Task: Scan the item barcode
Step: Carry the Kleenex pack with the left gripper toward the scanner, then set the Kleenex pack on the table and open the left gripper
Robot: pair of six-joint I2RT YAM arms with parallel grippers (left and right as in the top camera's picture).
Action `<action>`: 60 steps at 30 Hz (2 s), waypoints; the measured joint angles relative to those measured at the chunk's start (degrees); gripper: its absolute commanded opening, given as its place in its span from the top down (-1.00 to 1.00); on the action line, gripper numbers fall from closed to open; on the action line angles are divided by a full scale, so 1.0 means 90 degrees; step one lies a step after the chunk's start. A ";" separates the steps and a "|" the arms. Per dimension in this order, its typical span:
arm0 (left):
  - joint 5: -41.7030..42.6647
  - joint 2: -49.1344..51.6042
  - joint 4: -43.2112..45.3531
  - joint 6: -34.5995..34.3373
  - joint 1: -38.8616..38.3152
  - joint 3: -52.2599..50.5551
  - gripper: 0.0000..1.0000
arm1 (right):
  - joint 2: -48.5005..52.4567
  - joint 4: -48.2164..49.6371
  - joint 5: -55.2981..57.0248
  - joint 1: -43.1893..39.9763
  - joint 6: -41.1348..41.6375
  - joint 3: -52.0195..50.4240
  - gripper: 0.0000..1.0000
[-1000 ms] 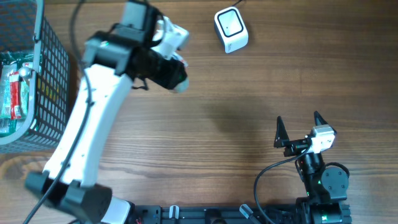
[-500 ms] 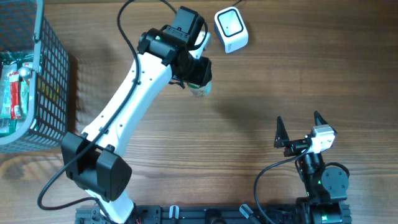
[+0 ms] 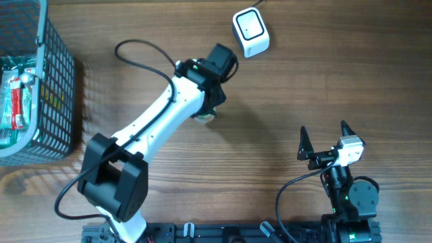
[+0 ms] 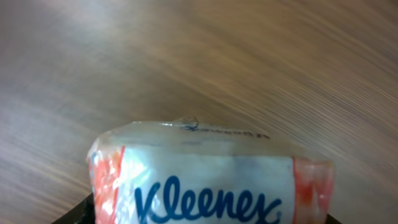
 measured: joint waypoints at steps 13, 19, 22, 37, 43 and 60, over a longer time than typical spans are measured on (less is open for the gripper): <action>-0.0826 0.0005 0.1207 -0.2535 -0.0743 -0.0860 0.47 | 0.0000 0.0000 0.0000 0.0000 0.0000 0.0000 -0.99; -0.0867 0.0117 0.1382 -0.2718 -0.0945 -0.0874 0.27 | 0.0000 -0.0002 0.0000 0.0000 0.0000 0.0000 -1.00; -0.0874 0.0270 0.1379 -0.2744 -0.0986 -0.0877 -0.39 | 0.0000 -0.0002 0.0000 0.0000 0.0000 0.0000 -1.00; -0.0950 0.0265 0.1370 -0.2023 -0.1008 -0.0872 -1.00 | 0.0000 -0.0002 0.0000 0.0000 0.0000 0.0000 -1.00; -0.1154 -0.0245 0.1336 -0.0141 -0.1001 -0.0459 -1.00 | 0.0000 -0.0002 0.0000 0.0000 0.0000 0.0000 -0.99; -0.0384 -0.2637 0.0532 0.5593 0.2625 0.1605 -1.00 | 0.0000 -0.0002 0.0000 0.0000 0.0000 0.0000 -0.99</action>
